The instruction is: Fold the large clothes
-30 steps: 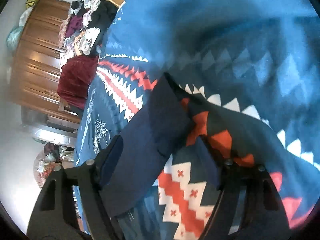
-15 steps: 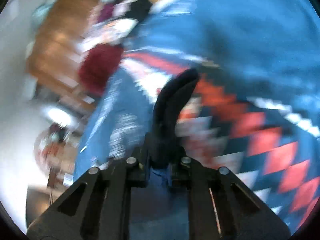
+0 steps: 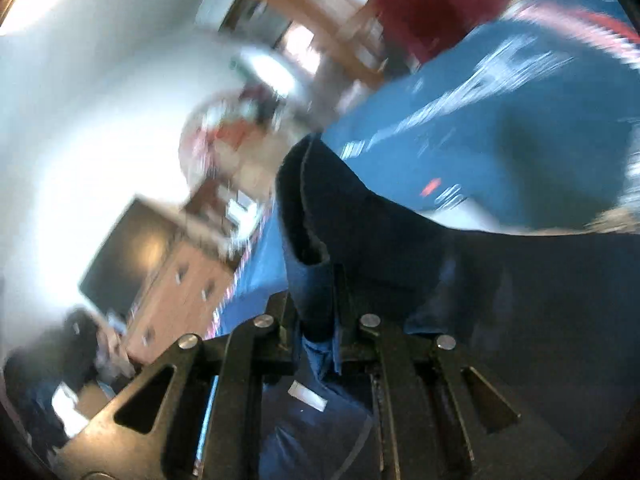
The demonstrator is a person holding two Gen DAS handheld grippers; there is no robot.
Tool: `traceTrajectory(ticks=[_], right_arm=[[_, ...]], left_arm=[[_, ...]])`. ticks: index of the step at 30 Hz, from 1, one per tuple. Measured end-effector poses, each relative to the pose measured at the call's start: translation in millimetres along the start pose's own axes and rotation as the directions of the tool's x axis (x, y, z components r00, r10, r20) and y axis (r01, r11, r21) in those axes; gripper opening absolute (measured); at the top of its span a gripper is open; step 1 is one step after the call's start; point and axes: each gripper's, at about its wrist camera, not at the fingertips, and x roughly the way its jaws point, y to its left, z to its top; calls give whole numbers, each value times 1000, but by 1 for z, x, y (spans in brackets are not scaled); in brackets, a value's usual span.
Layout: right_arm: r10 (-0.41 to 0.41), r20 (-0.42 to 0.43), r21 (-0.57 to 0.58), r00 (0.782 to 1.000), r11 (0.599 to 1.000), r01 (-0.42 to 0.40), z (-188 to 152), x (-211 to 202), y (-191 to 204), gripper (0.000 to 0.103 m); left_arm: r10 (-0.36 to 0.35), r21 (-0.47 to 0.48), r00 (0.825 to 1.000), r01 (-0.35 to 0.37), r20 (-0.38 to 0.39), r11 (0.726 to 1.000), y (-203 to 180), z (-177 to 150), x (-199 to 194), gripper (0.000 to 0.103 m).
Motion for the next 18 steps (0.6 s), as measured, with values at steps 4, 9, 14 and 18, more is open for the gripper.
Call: traceTrajectory(ticks=[4, 9, 14, 18], right_arm=[[-10, -174, -61, 985, 998, -1, -26, 100, 8, 10], [-97, -284, -130, 954, 990, 62, -57, 141, 1, 16], [-85, -195, -162, 977, 985, 54, -61, 71, 3, 43], [-196, -154, -57, 968, 980, 189, -65, 28, -65, 43]], left_arm=[[53, -53, 997, -50, 49, 997, 55, 15, -19, 103], [68, -57, 998, -67, 3, 996, 90, 7, -8, 103], [43, -155, 997, -53, -64, 986, 121, -13, 22, 103], [56, -241, 995, -73, -77, 968, 158, -17, 32, 103]])
